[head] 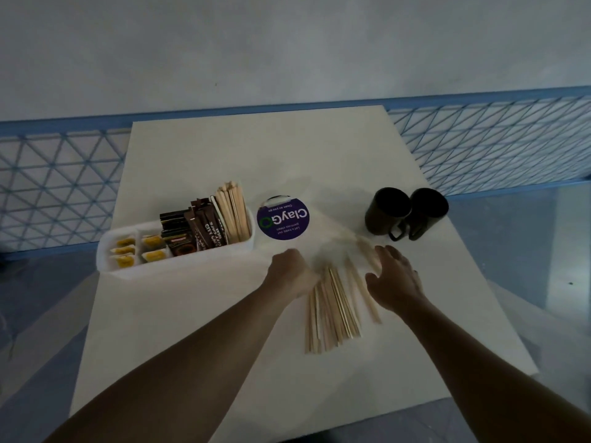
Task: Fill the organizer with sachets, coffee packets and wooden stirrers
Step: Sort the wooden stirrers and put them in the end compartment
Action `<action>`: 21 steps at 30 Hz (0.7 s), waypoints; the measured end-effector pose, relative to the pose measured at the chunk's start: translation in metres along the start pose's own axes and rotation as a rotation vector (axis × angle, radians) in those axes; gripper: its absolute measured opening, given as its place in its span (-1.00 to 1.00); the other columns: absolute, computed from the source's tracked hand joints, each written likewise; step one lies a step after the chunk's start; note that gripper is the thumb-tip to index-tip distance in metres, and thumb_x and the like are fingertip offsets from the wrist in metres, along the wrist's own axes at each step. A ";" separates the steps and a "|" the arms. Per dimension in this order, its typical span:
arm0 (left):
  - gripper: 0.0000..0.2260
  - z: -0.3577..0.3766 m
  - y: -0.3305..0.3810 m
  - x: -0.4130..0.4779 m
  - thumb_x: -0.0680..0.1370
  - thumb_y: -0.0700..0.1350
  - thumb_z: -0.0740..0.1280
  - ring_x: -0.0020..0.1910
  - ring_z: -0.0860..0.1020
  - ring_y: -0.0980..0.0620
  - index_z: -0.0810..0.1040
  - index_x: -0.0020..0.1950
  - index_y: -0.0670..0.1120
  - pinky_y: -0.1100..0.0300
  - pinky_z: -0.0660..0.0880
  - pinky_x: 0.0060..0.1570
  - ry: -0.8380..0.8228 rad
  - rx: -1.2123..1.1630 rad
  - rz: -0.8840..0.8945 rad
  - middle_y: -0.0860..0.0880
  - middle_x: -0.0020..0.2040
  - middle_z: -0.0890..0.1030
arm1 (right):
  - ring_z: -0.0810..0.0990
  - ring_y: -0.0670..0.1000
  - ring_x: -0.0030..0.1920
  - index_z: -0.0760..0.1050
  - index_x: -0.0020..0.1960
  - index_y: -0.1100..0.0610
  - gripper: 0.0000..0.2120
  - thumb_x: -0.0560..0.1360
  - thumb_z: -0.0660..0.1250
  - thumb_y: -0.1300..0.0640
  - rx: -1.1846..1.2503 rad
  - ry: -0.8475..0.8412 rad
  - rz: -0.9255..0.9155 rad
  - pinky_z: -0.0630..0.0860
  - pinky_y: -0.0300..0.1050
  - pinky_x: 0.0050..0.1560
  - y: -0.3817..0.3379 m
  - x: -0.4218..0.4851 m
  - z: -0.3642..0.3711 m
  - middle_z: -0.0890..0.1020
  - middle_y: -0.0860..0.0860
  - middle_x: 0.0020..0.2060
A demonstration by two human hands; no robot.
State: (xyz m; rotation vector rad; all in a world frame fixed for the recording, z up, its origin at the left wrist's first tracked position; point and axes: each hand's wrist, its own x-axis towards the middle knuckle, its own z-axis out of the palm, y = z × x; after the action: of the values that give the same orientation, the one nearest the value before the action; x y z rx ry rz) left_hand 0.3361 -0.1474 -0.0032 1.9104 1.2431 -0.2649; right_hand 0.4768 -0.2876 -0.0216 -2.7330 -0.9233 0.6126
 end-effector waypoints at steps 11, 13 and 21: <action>-0.55 0.045 -0.015 -0.008 0.47 -0.11 0.44 0.09 0.59 -0.16 0.42 0.29 -0.20 0.02 0.61 0.03 -0.044 0.012 -0.093 -0.16 0.14 0.57 | 0.40 0.13 0.35 0.30 0.47 0.07 -0.46 0.55 0.31 -0.04 0.001 -0.035 -0.075 0.42 0.12 0.32 0.012 -0.009 0.019 0.45 0.08 0.38; -0.53 0.049 -0.015 -0.008 0.46 -0.11 0.45 0.11 0.58 -0.18 0.41 0.30 -0.20 0.01 0.60 0.05 0.005 0.017 -0.101 -0.17 0.17 0.57 | 0.41 0.11 0.33 0.32 0.46 0.08 -0.47 0.55 0.31 -0.08 -0.004 -0.043 -0.099 0.43 0.08 0.30 0.006 -0.013 0.025 0.46 0.08 0.36; -0.75 0.061 -0.013 -0.011 0.55 -0.08 0.37 0.04 0.63 -0.10 0.55 0.15 -0.19 0.19 0.48 -0.12 0.136 0.077 -0.073 -0.12 0.07 0.64 | 0.50 0.08 0.04 0.52 0.10 0.09 -0.65 0.47 0.27 -0.14 0.019 -0.077 -0.126 0.43 -0.14 -0.14 -0.013 -0.017 0.044 0.54 0.05 -0.02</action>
State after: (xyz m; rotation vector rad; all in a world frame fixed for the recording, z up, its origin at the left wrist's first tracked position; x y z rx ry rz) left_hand 0.3346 -0.1967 -0.0427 1.9783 1.4129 -0.2273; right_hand 0.4384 -0.2856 -0.0512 -2.6267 -1.0919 0.7025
